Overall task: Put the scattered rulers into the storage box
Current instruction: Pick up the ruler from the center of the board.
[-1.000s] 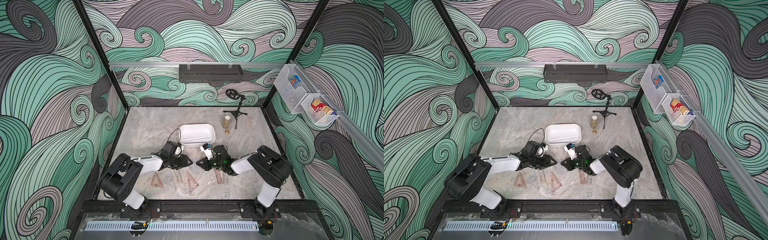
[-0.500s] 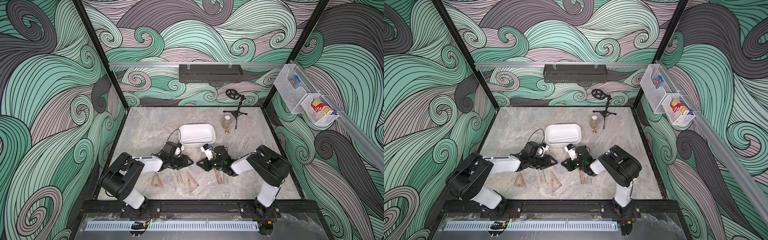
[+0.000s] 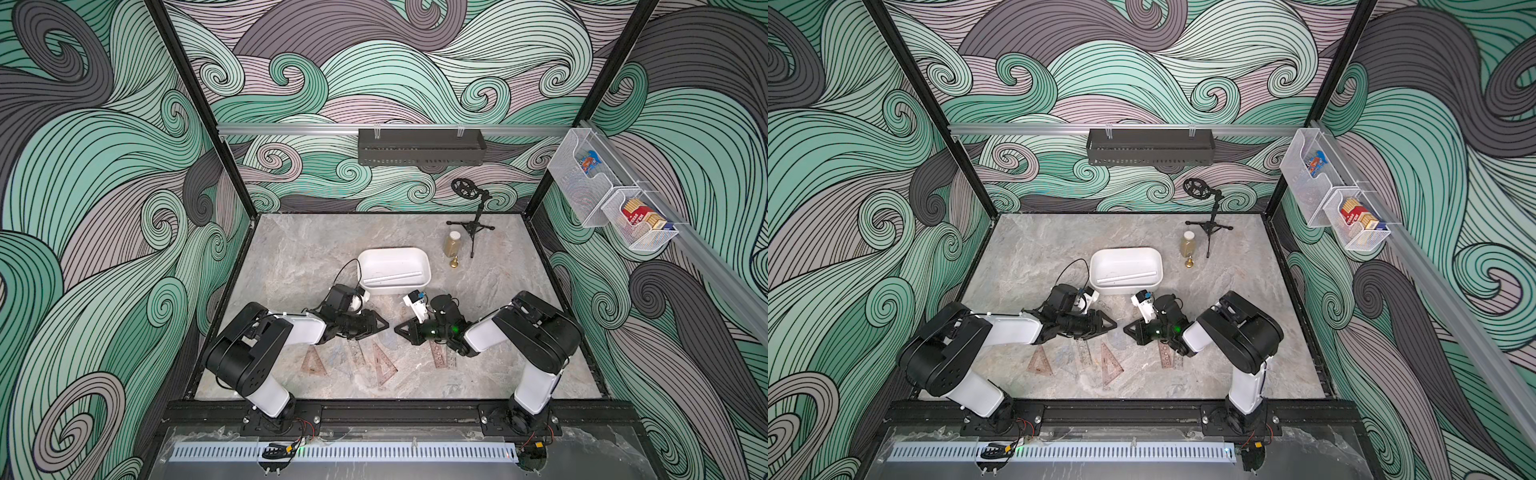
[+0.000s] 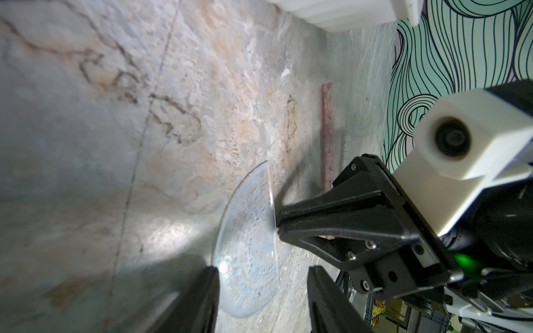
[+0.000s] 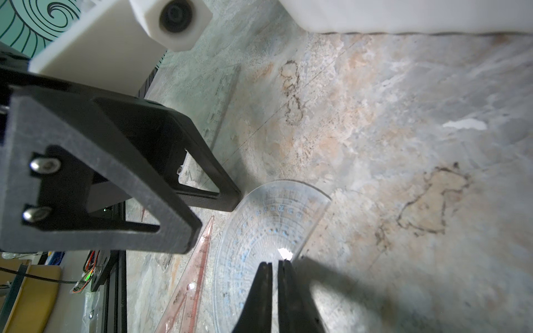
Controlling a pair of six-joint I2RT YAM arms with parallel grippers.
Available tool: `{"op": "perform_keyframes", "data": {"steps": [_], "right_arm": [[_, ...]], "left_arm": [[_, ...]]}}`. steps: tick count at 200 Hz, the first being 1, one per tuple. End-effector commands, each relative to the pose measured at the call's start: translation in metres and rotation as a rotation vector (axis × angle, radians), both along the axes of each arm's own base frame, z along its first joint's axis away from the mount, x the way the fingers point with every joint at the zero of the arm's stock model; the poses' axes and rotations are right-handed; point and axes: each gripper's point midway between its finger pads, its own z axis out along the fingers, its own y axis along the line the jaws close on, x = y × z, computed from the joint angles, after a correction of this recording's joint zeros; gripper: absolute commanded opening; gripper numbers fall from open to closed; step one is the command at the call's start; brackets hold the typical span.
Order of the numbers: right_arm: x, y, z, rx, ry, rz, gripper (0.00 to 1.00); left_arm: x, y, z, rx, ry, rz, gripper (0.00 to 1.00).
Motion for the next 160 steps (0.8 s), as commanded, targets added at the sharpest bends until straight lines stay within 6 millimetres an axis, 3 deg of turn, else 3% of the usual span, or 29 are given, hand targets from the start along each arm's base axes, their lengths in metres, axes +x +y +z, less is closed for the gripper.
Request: {"op": "perform_keyframes", "data": {"steps": [1, 25, 91, 160], "right_arm": [[0.004, 0.001, 0.015, 0.016, -0.013, -0.002, 0.11], [0.008, 0.006, 0.025, 0.034, -0.028, 0.003, 0.1], [0.003, 0.011, 0.015, 0.028, -0.004, 0.025, 0.09], [0.001, 0.012, 0.011, 0.026, 0.003, 0.035, 0.09]], "left_arm": [[-0.013, 0.015, -0.022, 0.078, 0.078, 0.023, 0.54], [-0.01, 0.017, -0.017, 0.089, 0.057, 0.027, 0.54], [-0.007, 0.021, -0.016, 0.117, 0.045, 0.041, 0.59], [-0.009, 0.023, -0.019, 0.128, 0.058, 0.044, 0.71]]}}
